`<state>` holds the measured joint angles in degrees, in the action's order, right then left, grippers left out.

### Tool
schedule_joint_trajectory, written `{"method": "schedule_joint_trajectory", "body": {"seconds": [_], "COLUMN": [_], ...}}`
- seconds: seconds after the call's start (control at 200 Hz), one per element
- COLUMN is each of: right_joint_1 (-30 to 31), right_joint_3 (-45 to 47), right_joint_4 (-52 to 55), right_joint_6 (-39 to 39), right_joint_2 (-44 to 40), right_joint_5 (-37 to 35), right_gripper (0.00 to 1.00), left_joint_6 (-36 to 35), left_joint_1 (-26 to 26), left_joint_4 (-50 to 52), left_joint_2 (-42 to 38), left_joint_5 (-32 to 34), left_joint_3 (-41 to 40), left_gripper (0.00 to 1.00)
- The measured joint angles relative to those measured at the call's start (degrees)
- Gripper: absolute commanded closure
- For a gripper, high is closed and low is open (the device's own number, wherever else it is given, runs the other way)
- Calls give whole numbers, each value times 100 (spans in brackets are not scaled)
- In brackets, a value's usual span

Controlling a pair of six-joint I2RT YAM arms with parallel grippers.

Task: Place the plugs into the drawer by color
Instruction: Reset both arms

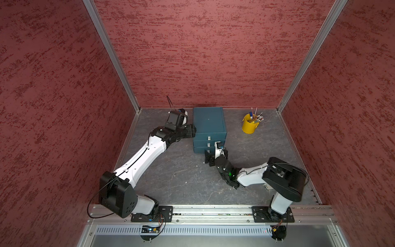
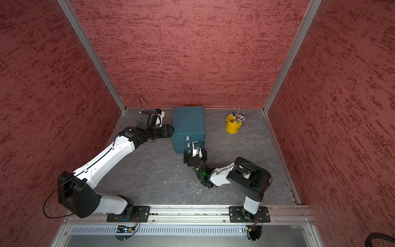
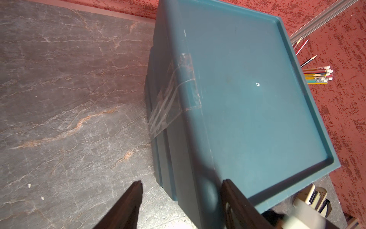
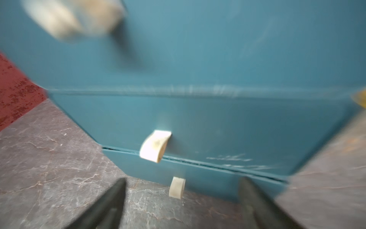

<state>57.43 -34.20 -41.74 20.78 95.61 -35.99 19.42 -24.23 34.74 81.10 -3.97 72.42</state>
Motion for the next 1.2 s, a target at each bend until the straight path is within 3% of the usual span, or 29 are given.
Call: {"method": "schedule_joint_trajectory", "body": {"seconds": [0.175, 0.271, 0.396, 0.431, 0.516, 0.656, 0.756, 0.847, 0.937, 1.077, 1.197], "right_joint_1": [868, 964, 955, 955, 951, 949, 839, 149, -1187, -3342, -4328], "right_joint_3": [92, 11, -188, -302, -704, -1082, -492, 131, 166, -4, 138], "right_joint_4": [1810, 3132, 4684, 5071, 5930, 6588, 5971, 5403, 5512, 5584, 5300], "right_joint_6": [-85, 116, 258, 264, 262, -11, -769, -1344, -1211, -697, -382], "right_joint_2": [-1961, -2946, -4188, -4470, -4957, -5362, -5766, -6113, -6135, -5626, -4743], "right_joint_5": [-315, -326, -343, -382, -640, -1556, -2511, -2680, -2374, -1353, -811], "right_gripper": [1, 2, 2, 2, 1, 2, 2, 2, 2, 2, 2], "left_joint_6": [2, 24, 68, 55, 98, 98, -118, -485, -859, -1338, -1526], "left_joint_1": [46, 105, 225, 247, 271, 269, 275, 275, 321, 660, 1193], "left_joint_4": [348, 603, 914, 986, 1056, 990, 505, -192, -780, -1808, -2815], "left_joint_2": [31, 26, 0, -33, -256, -962, -1622, -2218, -2479, -2205, -1777], "left_joint_5": [26, 166, 424, 494, 621, 994, 1370, 1731, 2184, 2752, 2983], "left_joint_3": [243, 413, 728, 835, 1043, 1152, 857, 190, -376, -1191, -2380], "left_gripper": [32, 27, 15, 0, 0, 0, 0, 0, 0, 0, 0]}}
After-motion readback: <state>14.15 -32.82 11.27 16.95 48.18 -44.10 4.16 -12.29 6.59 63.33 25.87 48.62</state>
